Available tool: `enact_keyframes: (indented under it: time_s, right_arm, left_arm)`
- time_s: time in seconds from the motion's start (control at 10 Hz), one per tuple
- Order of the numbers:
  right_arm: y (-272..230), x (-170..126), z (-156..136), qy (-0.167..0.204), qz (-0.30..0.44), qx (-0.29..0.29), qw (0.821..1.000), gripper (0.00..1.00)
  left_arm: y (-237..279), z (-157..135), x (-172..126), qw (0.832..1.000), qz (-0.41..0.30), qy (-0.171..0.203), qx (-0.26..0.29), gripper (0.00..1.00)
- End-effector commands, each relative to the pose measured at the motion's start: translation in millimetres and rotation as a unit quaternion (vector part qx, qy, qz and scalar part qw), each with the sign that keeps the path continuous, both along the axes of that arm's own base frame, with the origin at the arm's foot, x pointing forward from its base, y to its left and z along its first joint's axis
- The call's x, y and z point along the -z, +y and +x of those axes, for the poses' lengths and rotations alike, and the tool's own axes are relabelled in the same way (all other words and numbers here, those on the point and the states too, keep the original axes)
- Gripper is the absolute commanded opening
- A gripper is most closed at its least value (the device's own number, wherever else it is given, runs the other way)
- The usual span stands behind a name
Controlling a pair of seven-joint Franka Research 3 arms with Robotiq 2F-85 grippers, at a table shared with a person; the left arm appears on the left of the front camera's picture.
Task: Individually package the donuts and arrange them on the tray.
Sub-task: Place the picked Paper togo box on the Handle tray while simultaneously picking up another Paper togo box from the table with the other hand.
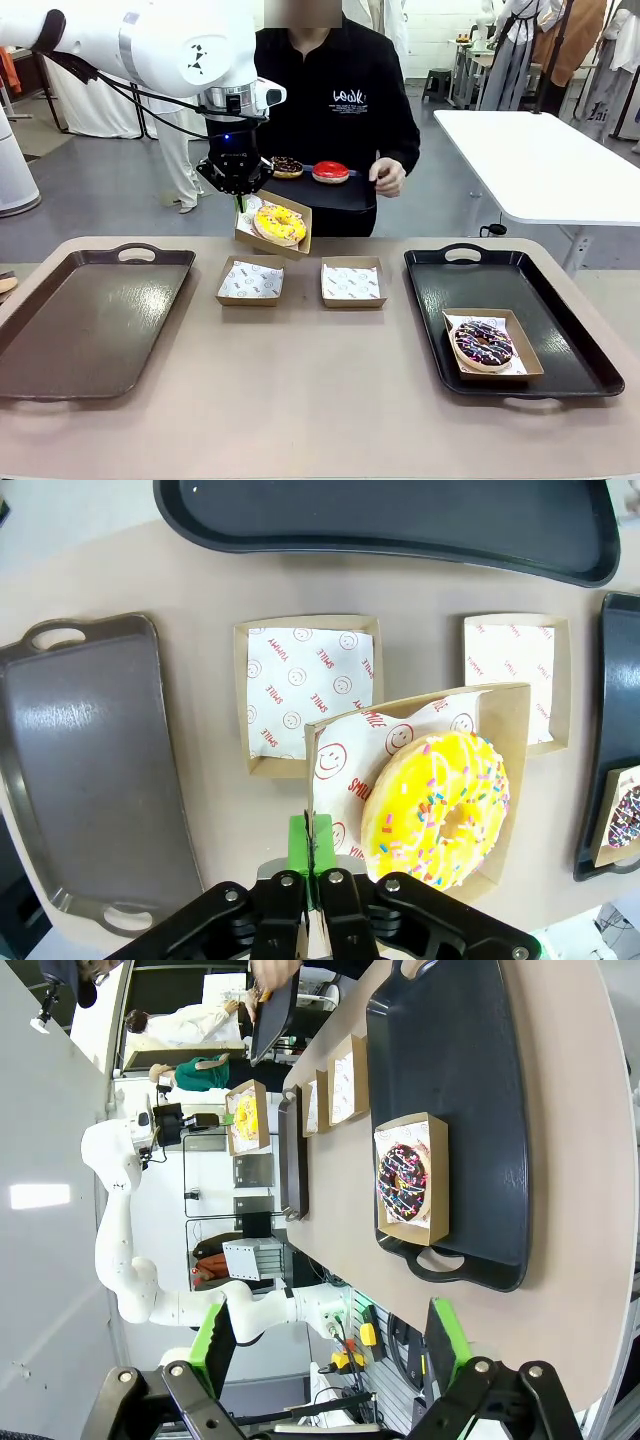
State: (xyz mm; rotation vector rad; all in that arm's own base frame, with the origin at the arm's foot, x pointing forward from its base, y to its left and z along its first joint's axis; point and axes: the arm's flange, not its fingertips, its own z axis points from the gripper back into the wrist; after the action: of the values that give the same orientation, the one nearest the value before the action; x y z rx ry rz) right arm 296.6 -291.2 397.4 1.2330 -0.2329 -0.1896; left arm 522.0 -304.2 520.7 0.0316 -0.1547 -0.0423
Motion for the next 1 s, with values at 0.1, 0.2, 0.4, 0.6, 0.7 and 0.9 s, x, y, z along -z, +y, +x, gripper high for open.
enact_keyframes:
  time_s: [0.1, 0.2, 0.4, 0.6, 0.7, 0.9]
  right_arm:
    - [0, 0, -1, 0.001, 0.002, 0.004, 1.0, 1.0]
    - [0, 0, -1, 0.001, 0.002, 0.004, 1.0, 1.0]
    - [0, 0, -1, 0.001, 0.002, 0.004, 1.0, 1.0]
    - [13, -7, 4, 0.007, -0.026, -0.005, 1.0, 1.0]
    - [31, -24, 8, -0.002, -0.052, -0.015, 0.999, 1.0]
    - [71, -73, 32, -0.001, -0.096, -0.021, 0.995, 1.0]
  left_arm:
    - [3, -4, -2, 1.0, 0.001, -0.001, -0.001, 0.0]
    - [3, -4, -2, 1.0, 0.001, -0.001, -0.001, 0.0]
    - [3, -4, -2, 1.0, 0.001, -0.001, -0.001, 0.0]
    - [11, -4, -3, 1.0, -0.001, 0.006, 0.03, 0.01]
    - [24, -13, -9, 0.998, -0.017, 0.016, 0.051, 0.01]
    - [69, -38, -25, 0.997, -0.038, 0.024, 0.069, 0.01]
